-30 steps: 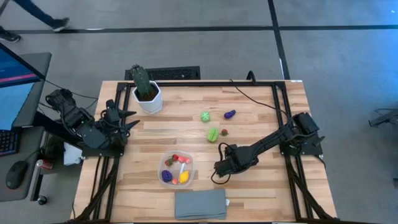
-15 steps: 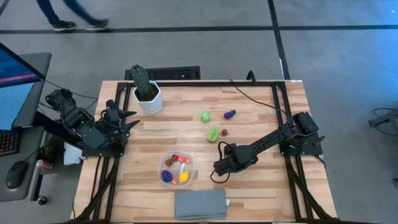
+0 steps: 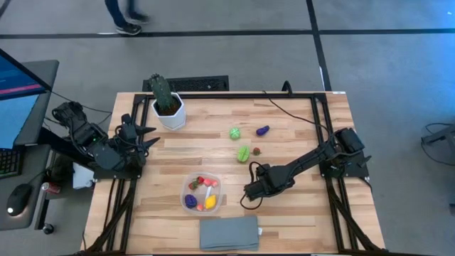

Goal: Pick and placing Produce into tupperware
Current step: Put the lemon into the transparent bin

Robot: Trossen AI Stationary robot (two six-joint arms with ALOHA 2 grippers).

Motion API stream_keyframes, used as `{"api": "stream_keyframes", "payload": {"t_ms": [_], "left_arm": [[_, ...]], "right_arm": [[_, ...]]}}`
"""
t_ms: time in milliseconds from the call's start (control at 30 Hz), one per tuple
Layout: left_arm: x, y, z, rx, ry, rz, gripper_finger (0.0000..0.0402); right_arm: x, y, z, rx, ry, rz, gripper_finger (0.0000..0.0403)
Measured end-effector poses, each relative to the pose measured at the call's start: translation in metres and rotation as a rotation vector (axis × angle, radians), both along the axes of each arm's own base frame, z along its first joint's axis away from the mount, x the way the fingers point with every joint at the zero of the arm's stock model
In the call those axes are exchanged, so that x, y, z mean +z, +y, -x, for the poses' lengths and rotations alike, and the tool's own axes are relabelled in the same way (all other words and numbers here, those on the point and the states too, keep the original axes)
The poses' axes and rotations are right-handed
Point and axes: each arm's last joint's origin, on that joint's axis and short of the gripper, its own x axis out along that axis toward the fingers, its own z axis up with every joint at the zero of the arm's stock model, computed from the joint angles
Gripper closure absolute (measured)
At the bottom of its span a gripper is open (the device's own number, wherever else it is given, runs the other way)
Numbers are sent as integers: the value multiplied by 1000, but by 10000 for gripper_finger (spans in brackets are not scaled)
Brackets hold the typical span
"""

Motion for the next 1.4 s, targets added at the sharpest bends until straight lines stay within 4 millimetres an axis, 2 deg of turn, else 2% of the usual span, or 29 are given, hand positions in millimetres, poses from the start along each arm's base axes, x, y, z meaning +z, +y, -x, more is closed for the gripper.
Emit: {"api": "stream_keyframes", "payload": {"t_ms": [200,1033,1400], "left_arm": [[0,0,0,-3,2,2,228],[0,0,0,-2,1,2,228],[0,0,0,-2,0,2,228]], "right_arm": [[0,0,-1,0,-6,-3,155],[0,1,-3,10,-31,-8,153],[0,3,-10,37,-114,8,153]]}}
